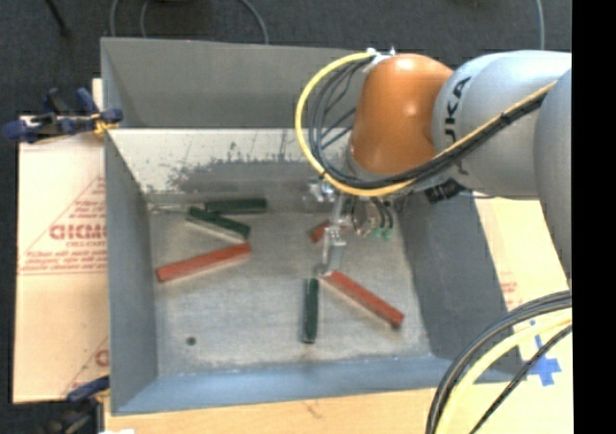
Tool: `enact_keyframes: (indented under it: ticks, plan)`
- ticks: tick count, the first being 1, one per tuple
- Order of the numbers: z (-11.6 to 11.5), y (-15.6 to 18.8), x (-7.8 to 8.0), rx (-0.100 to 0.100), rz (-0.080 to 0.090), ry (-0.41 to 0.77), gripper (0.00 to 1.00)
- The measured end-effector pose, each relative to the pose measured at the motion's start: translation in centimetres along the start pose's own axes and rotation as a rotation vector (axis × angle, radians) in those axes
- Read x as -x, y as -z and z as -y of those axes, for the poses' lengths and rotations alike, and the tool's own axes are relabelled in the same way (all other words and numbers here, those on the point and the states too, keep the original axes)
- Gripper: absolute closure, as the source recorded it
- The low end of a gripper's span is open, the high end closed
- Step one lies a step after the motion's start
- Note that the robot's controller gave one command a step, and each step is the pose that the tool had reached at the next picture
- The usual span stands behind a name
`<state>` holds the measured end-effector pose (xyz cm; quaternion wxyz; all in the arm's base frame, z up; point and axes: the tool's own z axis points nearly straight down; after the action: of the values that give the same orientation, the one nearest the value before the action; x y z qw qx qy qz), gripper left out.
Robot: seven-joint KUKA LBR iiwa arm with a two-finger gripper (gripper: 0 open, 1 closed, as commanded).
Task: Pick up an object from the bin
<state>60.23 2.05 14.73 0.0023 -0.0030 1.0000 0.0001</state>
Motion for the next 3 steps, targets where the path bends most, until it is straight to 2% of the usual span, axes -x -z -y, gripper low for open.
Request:
enact_keyframes:
  ticks: [1, 2, 3]
  plan:
    - [5.4, -7.7, -3.7, 0.000, -0.002, -0.051, 0.00]
    - [5.3, -5.9, 0.9, -0.001, -0.001, 0.237, 0.00]
    - [5.6, -5.3, -1.7, 0.001, 0.000, 0.258, 0.00]
